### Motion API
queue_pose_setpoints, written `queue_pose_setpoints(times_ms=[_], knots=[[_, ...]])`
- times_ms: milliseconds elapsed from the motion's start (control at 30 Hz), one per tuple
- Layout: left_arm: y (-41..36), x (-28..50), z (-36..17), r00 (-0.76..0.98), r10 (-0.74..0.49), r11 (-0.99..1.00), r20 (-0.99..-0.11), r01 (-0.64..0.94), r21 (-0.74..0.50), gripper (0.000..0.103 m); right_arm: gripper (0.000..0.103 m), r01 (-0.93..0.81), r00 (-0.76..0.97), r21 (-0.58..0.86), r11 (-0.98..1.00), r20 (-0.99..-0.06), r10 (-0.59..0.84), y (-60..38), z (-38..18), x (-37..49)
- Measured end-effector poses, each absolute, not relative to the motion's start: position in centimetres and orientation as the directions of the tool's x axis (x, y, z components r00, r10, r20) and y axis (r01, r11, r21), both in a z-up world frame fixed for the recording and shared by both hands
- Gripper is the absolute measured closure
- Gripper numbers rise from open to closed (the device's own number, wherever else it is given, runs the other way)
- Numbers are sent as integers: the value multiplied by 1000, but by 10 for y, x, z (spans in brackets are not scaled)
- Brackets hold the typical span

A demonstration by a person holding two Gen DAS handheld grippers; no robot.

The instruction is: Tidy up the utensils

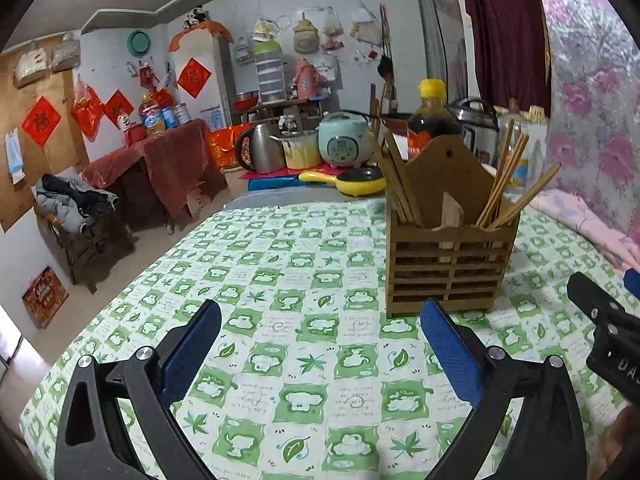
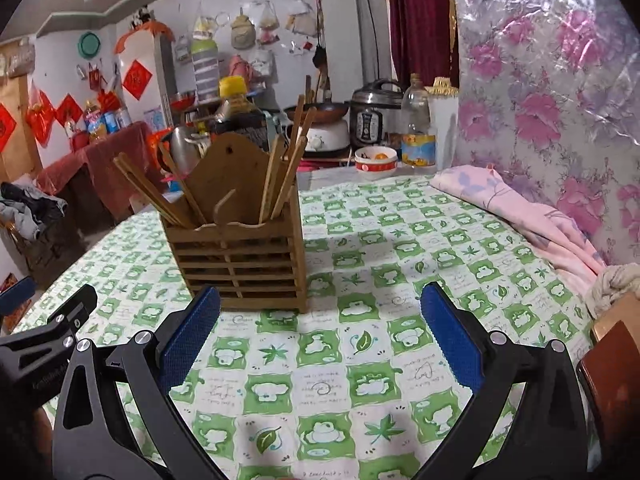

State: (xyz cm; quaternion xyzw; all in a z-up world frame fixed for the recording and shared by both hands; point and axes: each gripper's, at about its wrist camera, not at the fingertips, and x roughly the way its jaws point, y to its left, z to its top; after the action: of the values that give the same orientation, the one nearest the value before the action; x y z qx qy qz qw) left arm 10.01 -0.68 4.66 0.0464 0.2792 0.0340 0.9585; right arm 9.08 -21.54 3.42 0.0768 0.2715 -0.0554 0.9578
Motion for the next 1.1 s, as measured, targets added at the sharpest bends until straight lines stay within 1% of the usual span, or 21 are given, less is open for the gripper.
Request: queue_pose_setpoints(times_ms=[133, 233, 333, 467, 1100], knots=[[-12, 87, 58, 876, 75, 993, -476, -25, 112, 5, 6, 130, 879, 104, 986, -472, -66, -211, 48, 81], [-10, 78, 65, 896, 62, 996, -440, -26, 87, 5, 6, 121, 903, 104, 987, -424, -66, -209, 56, 72], [-8, 77, 66, 898, 69, 996, -435, -36, 85, 5, 6, 139, 912, 93, 986, -400, -91, -209, 59, 67], [-8, 77, 64, 891, 60, 996, -449, -24, 85, 5, 6, 140, 908, 103, 985, -411, -86, -210, 58, 66], [-11, 73, 63, 891, 55, 996, -451, -17, 87, 5, 6, 133, 895, 62, 989, -437, -93, -201, 53, 69]])
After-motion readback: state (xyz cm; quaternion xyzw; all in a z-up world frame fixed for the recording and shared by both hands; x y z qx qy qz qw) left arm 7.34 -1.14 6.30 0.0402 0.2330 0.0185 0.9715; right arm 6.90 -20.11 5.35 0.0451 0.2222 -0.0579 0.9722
